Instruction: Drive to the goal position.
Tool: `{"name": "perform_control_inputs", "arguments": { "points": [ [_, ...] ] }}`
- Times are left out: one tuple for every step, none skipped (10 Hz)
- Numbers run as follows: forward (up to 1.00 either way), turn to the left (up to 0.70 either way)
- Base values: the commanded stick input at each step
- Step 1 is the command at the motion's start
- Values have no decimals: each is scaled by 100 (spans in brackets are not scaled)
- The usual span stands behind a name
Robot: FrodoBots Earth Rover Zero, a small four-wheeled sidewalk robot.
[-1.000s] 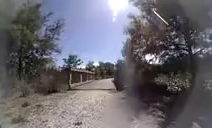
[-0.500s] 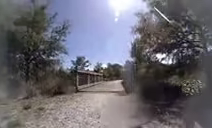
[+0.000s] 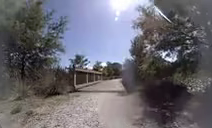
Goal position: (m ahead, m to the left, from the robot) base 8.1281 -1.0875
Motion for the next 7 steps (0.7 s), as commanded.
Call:
{"name": "perform_control_inputs", "arguments": {
  "points": [
    [45,0],
    [45,0],
    [45,0],
    [45,0],
    [45,0],
    [45,0],
    [45,0]
  ]
}}
